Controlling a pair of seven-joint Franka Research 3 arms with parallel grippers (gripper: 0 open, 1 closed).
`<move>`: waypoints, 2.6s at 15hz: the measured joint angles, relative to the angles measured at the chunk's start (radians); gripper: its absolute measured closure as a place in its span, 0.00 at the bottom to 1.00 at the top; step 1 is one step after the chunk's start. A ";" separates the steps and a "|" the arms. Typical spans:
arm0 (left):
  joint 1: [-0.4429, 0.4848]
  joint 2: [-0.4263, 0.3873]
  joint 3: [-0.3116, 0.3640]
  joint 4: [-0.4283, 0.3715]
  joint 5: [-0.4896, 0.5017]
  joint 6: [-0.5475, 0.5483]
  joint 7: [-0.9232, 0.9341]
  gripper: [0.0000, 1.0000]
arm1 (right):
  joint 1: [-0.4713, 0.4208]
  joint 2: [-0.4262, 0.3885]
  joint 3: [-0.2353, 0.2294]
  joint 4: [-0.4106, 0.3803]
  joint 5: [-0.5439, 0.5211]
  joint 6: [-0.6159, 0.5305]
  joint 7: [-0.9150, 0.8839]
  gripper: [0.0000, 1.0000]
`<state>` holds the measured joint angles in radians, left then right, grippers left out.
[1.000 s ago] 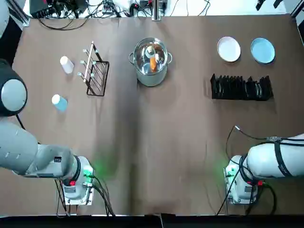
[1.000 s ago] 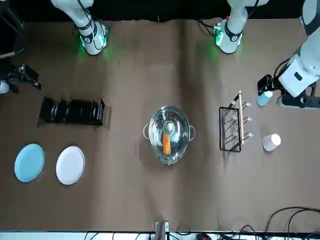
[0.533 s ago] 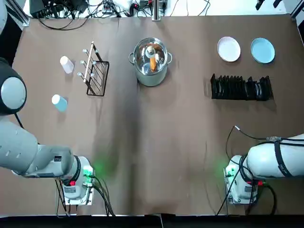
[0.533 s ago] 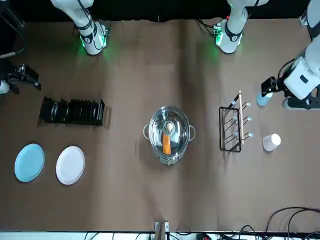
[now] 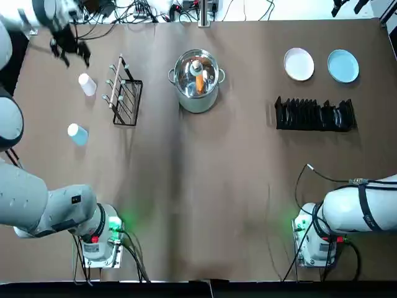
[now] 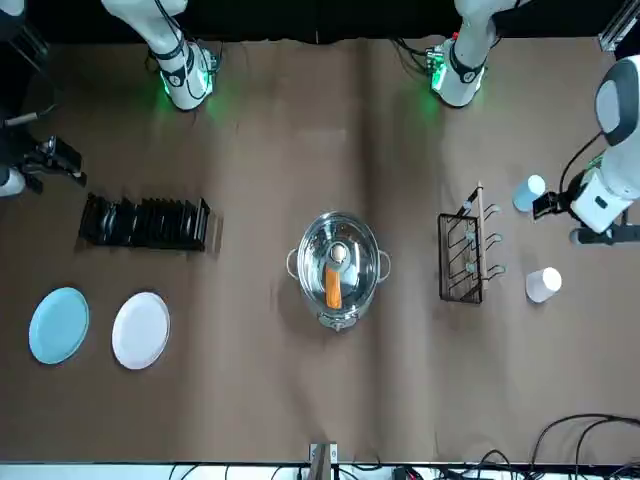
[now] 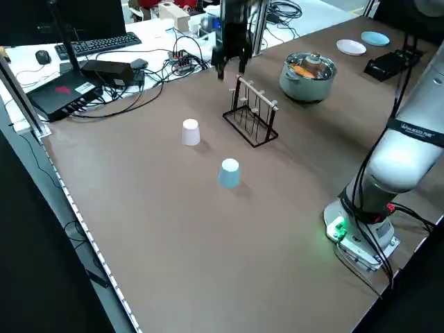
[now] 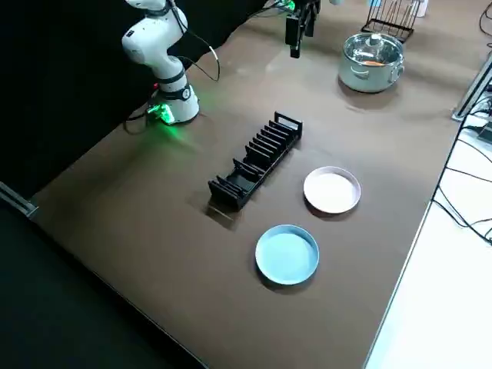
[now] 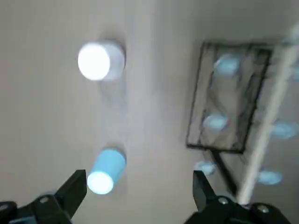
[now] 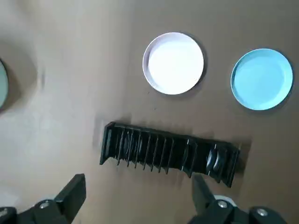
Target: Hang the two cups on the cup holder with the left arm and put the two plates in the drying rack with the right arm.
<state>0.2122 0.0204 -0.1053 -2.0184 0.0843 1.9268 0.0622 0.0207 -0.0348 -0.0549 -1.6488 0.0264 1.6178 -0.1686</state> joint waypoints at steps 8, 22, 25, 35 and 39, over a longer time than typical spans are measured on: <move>0.205 -0.070 -0.001 -0.461 0.001 0.428 0.182 0.00 | -0.061 0.133 -0.005 -0.018 -0.004 0.123 0.001 0.00; 0.273 0.033 -0.002 -0.538 0.001 0.642 0.248 0.00 | -0.343 0.547 -0.016 0.002 -0.226 0.702 -0.004 0.22; 0.318 0.044 -0.001 -0.539 0.001 0.652 0.293 0.00 | -0.404 0.642 -0.016 0.016 -0.225 0.874 0.000 0.25; 0.359 0.073 -0.002 -0.642 0.002 0.791 0.302 0.00 | -0.514 0.865 0.005 0.087 -0.161 1.090 0.058 0.46; 0.366 0.069 -0.002 -0.642 0.002 0.794 0.304 0.26 | -0.517 0.880 0.005 0.089 -0.129 1.091 0.061 0.59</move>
<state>0.5779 0.0897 -0.1073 -2.6605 0.0861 2.7211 0.3665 -0.4960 0.8447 -0.0495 -1.5601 -0.1030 2.7084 -0.1076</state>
